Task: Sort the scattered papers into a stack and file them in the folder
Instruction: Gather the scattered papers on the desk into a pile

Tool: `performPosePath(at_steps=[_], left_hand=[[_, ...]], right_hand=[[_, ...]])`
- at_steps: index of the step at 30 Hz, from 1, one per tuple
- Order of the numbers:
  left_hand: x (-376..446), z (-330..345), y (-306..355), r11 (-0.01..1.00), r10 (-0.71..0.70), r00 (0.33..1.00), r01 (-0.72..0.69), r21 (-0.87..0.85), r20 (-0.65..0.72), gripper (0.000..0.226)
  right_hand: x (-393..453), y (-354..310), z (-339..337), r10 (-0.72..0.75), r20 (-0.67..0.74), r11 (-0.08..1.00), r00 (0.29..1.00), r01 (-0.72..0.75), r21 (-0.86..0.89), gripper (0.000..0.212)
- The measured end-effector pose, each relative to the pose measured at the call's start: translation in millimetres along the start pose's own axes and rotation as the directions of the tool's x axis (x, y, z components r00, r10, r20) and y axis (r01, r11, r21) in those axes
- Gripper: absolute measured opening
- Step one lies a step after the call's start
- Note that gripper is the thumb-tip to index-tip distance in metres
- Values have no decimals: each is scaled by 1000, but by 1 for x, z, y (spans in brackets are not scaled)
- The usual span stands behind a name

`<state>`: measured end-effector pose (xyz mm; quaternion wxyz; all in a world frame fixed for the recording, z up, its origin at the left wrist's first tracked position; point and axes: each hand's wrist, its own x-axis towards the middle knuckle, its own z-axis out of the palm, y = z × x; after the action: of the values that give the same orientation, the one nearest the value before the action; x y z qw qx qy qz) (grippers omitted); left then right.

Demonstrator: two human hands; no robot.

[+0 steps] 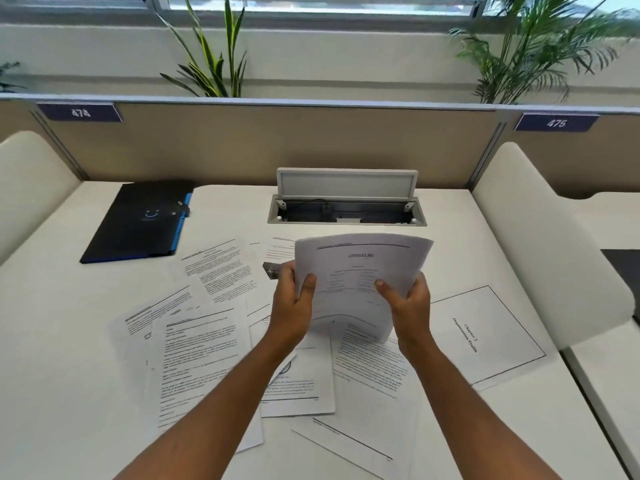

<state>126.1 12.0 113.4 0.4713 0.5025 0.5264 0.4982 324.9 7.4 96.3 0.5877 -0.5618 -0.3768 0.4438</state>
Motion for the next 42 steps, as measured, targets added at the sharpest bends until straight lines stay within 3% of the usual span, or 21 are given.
performPosePath(at_steps=[9,12,15,17,21,25,28,31,34,36,39,42], left_hand=[[-4,11,-1,1000,-11,1000,11,5,1,15],[-4,6,0,1000,17,998,-18,-23,-65,20],[-9,5,-7,1000,1,1000,-1,-2,0,21],[-12,8,-9,1000,-2,1000,1,17,21,21],[-14,9,-15,1000,13,1000,-13,15,-26,20],[-11,12,-16,998,10,1000,-9,62,-8,18],[-3,4,-14,995,-13,993,25,96,-119,25],[0,-10,-25,982,-119,958,152,111,-259,37],[2,-11,-28,944,-328,894,319,-78,-305,62],[3,-8,-25,906,-407,876,352,-236,-256,68],[5,-8,-18,819,-393,919,329,-470,-42,41],[9,-20,-13,839,-380,922,308,-448,-78,34]], right_hand=[[1,-5,6,-5,-4,998,1000,5,-65,26],[-3,-12,2,-49,-4,999,999,49,-9,37],[-10,-9,-1,6,23,1000,1000,-6,-14,57],[-12,-5,0,1,52,999,999,2,-54,48],[-7,-1,-3,44,-30,999,999,-44,-29,31],[-8,-2,3,7,27,994,1000,-4,-110,16],[4,-8,4,156,-94,986,983,-150,67,26],[10,-17,3,251,-61,931,966,-224,288,48],[9,-24,3,322,11,809,947,-282,516,56],[7,-25,6,397,75,710,915,-358,606,53],[1,-21,10,426,154,682,892,-428,593,45],[1,-14,3,350,172,706,921,-380,597,49]])
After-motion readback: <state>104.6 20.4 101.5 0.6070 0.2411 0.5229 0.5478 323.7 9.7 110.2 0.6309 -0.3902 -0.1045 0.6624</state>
